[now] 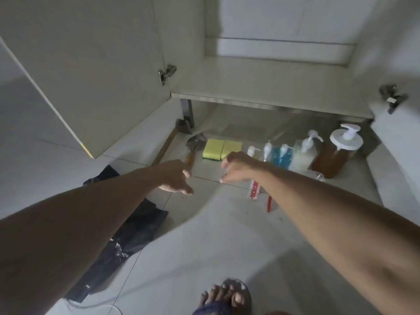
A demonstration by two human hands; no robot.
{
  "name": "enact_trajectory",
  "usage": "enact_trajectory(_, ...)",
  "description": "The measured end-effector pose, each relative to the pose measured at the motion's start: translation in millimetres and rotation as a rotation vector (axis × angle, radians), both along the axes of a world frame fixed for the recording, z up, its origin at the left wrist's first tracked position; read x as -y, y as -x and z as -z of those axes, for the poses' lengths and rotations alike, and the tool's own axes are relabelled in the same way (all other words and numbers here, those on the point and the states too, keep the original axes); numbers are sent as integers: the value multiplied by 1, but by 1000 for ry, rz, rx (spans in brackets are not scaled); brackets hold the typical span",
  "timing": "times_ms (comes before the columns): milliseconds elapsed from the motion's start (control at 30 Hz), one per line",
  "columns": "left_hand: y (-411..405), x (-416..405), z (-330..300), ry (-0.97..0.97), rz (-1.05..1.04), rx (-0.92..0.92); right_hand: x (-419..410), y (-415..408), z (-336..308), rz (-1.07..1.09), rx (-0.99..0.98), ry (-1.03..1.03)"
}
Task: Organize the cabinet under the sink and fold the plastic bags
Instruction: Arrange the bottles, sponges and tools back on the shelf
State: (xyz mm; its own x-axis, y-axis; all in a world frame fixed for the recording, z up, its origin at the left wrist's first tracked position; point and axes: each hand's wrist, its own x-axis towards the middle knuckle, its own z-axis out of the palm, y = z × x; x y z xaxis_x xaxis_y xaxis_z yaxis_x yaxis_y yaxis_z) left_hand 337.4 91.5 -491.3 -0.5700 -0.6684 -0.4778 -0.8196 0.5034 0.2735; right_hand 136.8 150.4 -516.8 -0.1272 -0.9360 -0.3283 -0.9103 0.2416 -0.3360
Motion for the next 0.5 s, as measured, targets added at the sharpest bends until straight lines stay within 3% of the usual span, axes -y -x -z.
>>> enact_trajectory(200, 97, 8, 19, -11, 103, -49, -38, 92, 12, 200, -61, -38)
enact_trajectory(500, 210, 16, 120, -46, 97, -105, -57, 149, 82, 474, -24, -25)
